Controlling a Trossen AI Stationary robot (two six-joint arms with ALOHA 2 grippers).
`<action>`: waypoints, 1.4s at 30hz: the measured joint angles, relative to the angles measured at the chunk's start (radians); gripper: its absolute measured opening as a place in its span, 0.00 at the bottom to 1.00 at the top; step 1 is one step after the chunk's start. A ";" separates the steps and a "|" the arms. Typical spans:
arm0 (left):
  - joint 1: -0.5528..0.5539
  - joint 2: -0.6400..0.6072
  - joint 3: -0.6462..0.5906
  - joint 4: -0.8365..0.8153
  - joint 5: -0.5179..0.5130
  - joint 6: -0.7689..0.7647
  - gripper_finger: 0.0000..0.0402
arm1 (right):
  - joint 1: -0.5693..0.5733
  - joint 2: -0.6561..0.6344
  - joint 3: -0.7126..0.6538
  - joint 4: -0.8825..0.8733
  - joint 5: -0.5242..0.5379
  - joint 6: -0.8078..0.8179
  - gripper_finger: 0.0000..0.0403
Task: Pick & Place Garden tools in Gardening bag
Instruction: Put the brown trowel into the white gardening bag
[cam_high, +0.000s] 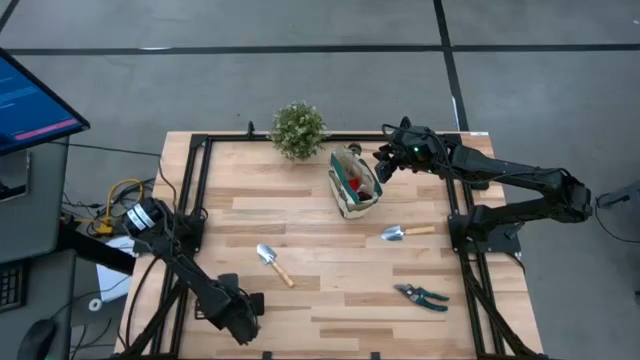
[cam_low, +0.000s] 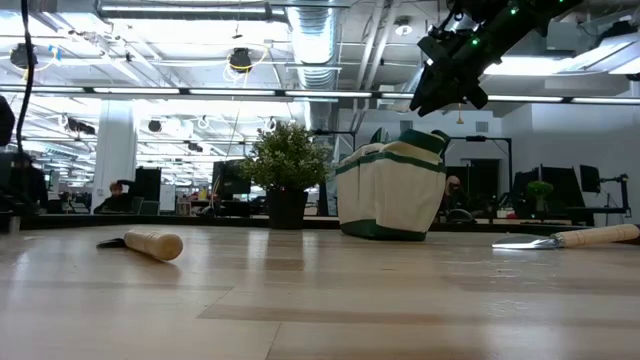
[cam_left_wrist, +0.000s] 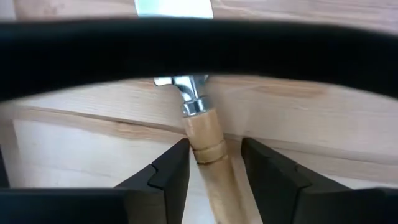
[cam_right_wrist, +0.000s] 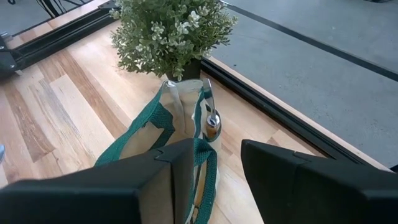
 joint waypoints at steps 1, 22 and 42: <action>0.000 0.006 0.000 0.002 -0.003 0.001 0.37 | 0.000 0.000 0.000 -0.001 0.000 0.000 0.32; 0.029 -0.077 -0.106 0.064 -0.073 0.119 0.17 | 0.000 0.000 0.000 0.011 0.000 0.000 0.32; 0.204 -0.411 -0.110 0.007 -0.522 0.528 0.16 | 0.006 0.000 0.000 0.091 -0.010 -0.030 0.30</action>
